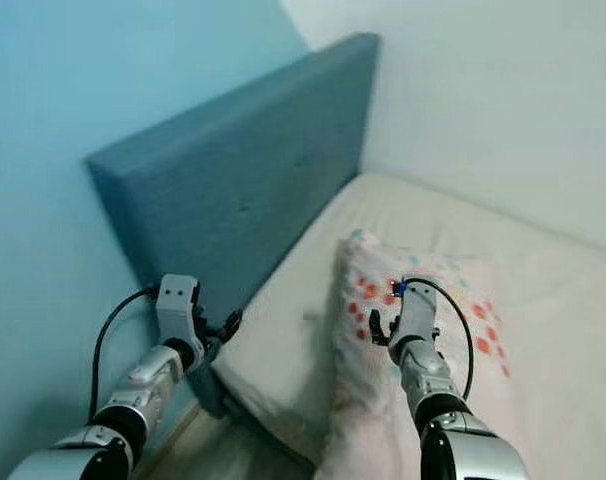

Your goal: Clean up the room

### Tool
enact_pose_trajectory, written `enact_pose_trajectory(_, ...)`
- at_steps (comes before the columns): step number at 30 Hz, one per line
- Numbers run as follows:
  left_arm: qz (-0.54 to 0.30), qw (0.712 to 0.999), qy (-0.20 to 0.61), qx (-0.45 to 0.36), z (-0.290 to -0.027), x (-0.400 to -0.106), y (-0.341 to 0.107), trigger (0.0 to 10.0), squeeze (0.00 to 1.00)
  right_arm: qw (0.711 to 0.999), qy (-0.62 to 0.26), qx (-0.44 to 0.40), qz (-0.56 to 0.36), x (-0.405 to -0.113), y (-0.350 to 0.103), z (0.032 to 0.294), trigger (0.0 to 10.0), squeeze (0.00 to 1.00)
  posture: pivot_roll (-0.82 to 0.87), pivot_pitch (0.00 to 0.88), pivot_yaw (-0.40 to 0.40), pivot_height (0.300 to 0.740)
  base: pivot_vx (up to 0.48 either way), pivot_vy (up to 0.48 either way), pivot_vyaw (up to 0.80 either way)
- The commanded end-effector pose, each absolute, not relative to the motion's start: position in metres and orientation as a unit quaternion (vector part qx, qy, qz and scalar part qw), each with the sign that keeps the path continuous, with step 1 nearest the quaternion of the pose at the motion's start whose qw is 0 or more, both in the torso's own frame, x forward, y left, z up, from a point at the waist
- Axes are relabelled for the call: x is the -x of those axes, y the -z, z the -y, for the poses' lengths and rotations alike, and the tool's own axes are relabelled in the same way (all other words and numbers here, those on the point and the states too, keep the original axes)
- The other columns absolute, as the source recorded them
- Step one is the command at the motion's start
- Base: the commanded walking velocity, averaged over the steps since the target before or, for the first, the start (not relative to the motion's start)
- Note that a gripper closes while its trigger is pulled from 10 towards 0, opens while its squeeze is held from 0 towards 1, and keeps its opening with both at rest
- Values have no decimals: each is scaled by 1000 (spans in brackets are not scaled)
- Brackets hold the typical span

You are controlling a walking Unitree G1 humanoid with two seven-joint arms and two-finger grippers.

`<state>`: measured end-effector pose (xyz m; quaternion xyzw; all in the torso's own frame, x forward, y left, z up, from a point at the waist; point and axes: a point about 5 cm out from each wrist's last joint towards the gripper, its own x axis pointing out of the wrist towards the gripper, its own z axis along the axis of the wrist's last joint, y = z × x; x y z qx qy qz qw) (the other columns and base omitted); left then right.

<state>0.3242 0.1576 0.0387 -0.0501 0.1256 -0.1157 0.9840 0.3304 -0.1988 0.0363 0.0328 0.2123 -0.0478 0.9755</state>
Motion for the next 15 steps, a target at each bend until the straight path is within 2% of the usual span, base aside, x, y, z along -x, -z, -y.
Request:
enact_pose_trajectory(1,-136,979,131,75,-154,-324,-37,10000,0,971,61,-34,-227,-326,-32,204,10000,0,-65,0,-48,740,0,0,-781)
enact_pose_trajectory(8,-141,971,151,119,-150,-323,-36,10000,0,969,69,-26,-235,-324,-30,208,10000,0,-68,0,-45,740,0,0,-779)
enact_pose_trajectory(15,-163,975,129,83,-153,-319,-28,10000,0,968,71,-28,-237,-323,-28,209,10000,0,-72,0,-43,740,0,0,-775)
